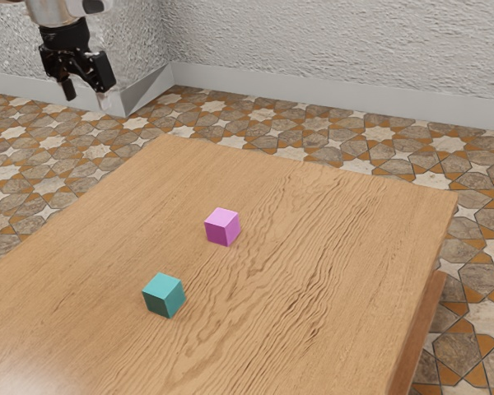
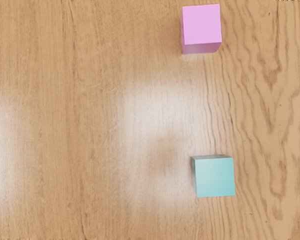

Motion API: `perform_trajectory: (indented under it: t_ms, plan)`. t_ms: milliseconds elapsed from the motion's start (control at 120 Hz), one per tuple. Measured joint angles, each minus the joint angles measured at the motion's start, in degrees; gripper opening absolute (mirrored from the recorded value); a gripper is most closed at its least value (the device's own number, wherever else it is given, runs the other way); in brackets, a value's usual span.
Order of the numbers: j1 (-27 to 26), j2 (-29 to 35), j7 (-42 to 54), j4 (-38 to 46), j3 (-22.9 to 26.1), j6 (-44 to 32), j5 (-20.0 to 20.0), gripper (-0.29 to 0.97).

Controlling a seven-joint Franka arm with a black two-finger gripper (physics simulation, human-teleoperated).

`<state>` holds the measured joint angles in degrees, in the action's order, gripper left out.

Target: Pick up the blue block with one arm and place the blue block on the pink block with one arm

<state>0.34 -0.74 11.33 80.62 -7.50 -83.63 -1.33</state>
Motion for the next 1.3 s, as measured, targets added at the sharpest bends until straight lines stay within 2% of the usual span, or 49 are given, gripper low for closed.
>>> perform_trajectory:
  t_ms: [150,217,275,333,375,425,475,558,642,750,908,1083,1300]
  plan:
    - [2.8,0.3,0.0,-0.5,0.0,0.2,0.1,0.68]
    - [4.0,9.0,-0.3,-5.0,0.4,2.2,0.0,0.68]
    - [6.5,22.1,-1.2,5.2,2.6,3.4,-0.2,0.68]
    - [7.2,35.9,-2.2,26.0,4.1,1.9,-0.4,0.68]
    - [7.3,40.4,-3.0,38.3,6.6,-0.3,-0.4,0.68]
    - [7.4,42.1,-4.1,47.9,10.6,-3.7,-0.4,0.68]
    - [7.3,40.5,-5.2,53.1,12.9,-7.4,0.1,0.68]
    - [7.2,29.7,-6.9,56.7,15.5,-15.8,1.3,0.68]
    - [7.1,23.5,-8.3,59.4,16.1,-23.7,3.3,0.68]
    - [7.1,17.6,-9.8,60.8,16.6,-33.4,6.0,0.68]
    - [7.1,8.9,-9.5,60.6,17.5,-46.4,12.4,0.68]
    - [7.4,6.0,-7.4,59.9,17.3,-54.3,13.5,0.68]
    - [7.6,1.2,-3.6,56.7,15.7,-56.6,10.6,0.68]
